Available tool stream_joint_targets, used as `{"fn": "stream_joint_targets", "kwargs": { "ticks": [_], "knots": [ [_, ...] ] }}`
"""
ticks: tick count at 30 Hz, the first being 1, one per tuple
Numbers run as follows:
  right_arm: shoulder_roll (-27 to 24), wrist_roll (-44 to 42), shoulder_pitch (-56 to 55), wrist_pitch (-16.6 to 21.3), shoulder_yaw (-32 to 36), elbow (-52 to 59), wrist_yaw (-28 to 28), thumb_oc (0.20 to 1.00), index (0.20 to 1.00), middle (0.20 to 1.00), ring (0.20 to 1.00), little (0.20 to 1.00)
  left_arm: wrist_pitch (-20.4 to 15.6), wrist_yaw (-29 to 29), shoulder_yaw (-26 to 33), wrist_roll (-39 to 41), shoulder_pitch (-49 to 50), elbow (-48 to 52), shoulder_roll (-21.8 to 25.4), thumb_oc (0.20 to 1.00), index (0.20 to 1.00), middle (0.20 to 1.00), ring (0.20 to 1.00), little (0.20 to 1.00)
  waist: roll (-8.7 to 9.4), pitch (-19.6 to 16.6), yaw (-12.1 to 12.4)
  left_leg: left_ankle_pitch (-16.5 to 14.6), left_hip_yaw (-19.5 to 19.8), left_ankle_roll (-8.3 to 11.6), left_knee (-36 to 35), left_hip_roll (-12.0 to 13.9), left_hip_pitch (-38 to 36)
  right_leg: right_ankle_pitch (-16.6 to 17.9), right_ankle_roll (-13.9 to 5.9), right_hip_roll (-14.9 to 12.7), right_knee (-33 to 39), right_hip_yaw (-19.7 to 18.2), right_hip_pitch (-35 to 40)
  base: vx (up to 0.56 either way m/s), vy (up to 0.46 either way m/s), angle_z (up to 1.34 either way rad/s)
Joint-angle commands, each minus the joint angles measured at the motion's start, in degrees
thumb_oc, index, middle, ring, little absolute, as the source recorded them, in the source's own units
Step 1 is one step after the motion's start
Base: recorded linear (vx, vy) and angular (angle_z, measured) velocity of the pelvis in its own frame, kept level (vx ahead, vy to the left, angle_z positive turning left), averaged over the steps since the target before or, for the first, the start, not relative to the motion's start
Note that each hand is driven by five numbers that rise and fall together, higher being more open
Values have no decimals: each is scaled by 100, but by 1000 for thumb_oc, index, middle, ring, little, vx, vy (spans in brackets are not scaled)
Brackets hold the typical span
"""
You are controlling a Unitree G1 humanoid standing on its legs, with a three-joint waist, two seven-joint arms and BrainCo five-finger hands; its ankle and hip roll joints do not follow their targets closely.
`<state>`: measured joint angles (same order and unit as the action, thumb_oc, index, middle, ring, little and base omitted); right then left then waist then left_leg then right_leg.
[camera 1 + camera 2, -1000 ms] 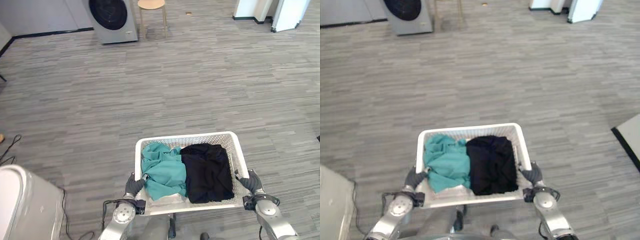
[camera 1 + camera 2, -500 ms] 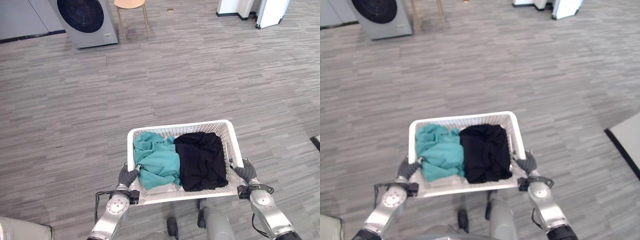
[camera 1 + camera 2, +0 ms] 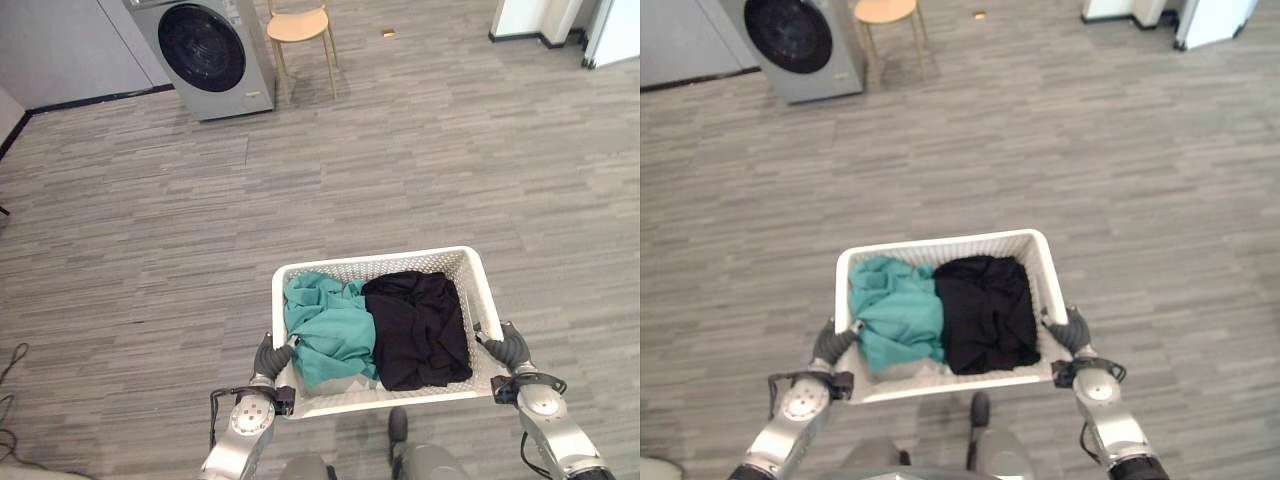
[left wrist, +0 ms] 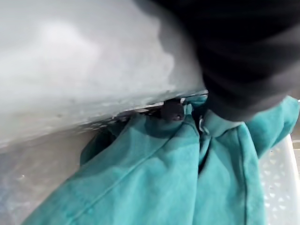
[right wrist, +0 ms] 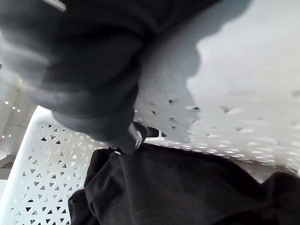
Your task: Grab the laundry basket,head to the washer,open it,put in the laundry and shut it.
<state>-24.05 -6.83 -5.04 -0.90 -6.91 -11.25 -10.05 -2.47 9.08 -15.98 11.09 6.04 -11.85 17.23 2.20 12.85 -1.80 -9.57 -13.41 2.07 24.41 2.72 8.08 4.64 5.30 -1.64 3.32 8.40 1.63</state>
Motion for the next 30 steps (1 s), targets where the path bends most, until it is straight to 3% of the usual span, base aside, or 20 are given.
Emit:
{"fn": "stream_joint_targets", "kwargs": {
  "ticks": [1,2,4,9,10,12,13,14,15,17,19,21,23,25,26,30],
  "knots": [
    [-71,-333,-59,694,-10,749,254,200,200,200,200,200,-206,7,177,-44,-92,248,165,200,200,200,200,200,-204,-219,45,1244,-102,186,-2007,20,236,-1227,-965,-90,-255,158,389,483,-20,-15],
    [-72,-333,-58,695,-11,748,254,200,200,200,200,200,-204,7,178,-44,-91,250,164,200,200,200,200,200,-207,-229,47,1282,-104,186,-2052,18,232,-1214,-962,-86,-251,157,373,523,-6,-1],
    [-39,-231,8,695,-69,668,227,200,200,200,200,200,-186,-5,244,-73,36,333,146,200,200,200,200,200,-242,-195,243,1505,105,265,-2934,-8,681,-1516,-955,30,-323,-8,764,519,14,-12],
    [49,-168,-21,685,-96,685,333,200,200,200,200,200,-185,-112,348,-148,207,393,159,200,200,200,200,200,-177,-339,359,1648,-245,235,-2926,209,801,-1853,-1031,20,-378,-275,1282,561,80,-40],
    [103,-171,-60,710,-117,679,355,200,200,200,200,200,-189,-130,328,-148,212,385,171,200,200,200,200,200,-152,-393,379,1827,-269,204,-2820,221,764,-1926,-1072,-9,-459,-305,1396,765,163,-33],
    [184,-157,-39,693,-211,619,377,200,200,200,200,200,-203,-121,263,-112,156,337,239,200,200,200,200,200,20,-468,445,1783,-234,96,-2242,138,866,-1717,-1213,-212,-899,-361,1408,720,184,-20],
    [240,-119,-32,707,-274,614,435,200,200,200,200,200,-188,-111,195,-113,75,337,349,200,200,200,200,200,204,-498,417,1483,-264,-94,-2029,-42,694,-1018,-1479,-441,-1799,-434,1104,506,169,-16],
    [242,-119,-32,707,-274,613,435,200,200,200,200,200,-188,-111,195,-113,75,337,351,200,200,200,200,200,209,-504,424,1478,-273,-97,-2024,-43,701,-1025,-1483,-447,-1813,-443,1089,531,208,-17],
    [273,-131,-19,745,-333,619,465,200,200,200,200,200,-197,-92,190,-117,53,358,410,200,200,200,200,200,279,-508,420,1293,-319,-202,-1947,-135,615,-472,-1614,-514,-2332,-522,899,303,124,-8],
    [304,-68,-42,715,-361,660,503,200,200,200,200,200,-189,-72,173,-133,10,362,483,200,200,200,200,200,207,-445,316,1046,-303,-355,-2053,-205,180,-15,-1642,-548,-3209,-530,265,434,184,1],
    [325,-25,-13,671,-403,601,531,200,200,200,200,200,-183,-26,178,-130,-67,318,485,200,200,200,200,200,37,-392,189,852,-225,-425,-2303,-264,-369,-249,-1496,-532,-3351,-289,-357,485,184,11],
    [313,-39,-19,636,-393,560,556,200,200,200,200,200,-196,-66,211,-125,-31,370,505,200,200,200,200,200,-126,-252,-28,612,-42,-400,-2471,-314,-937,-801,-1346,-447,-2751,49,-1019,582,110,30],
    [313,-73,-20,634,-366,538,548,200,200,200,200,200,-200,-62,248,-102,-25,381,489,200,200,200,200,200,-145,-210,-98,525,31,-368,-2537,-329,-1141,-808,-1332,-414,-2302,157,-1186,436,-1,41],
    [319,-132,-29,603,-336,532,539,200,200,200,200,200,-183,-62,265,-95,-48,357,431,200,200,200,200,200,-99,-134,-217,317,176,-300,-2599,-416,-1489,-691,-1395,-302,-1283,191,-1360,622,-76,54],
    [338,-155,-51,614,-271,497,528,200,200,200,200,200,-200,-65,301,-151,-91,255,358,200,200,200,200,200,-46,-112,-314,133,331,-229,-2621,-507,-1778,-401,-1530,-239,-534,110,-1650,696,-111,60],
    [306,-98,-162,618,-241,549,585,200,200,200,200,200,-262,-119,294,-267,-71,231,319,200,200,200,200,200,-75,-138,-397,-199,525,-172,-2556,-536,-2132,-248,-1580,-256,-274,187,-1705,490,-111,72]
  ]
}}
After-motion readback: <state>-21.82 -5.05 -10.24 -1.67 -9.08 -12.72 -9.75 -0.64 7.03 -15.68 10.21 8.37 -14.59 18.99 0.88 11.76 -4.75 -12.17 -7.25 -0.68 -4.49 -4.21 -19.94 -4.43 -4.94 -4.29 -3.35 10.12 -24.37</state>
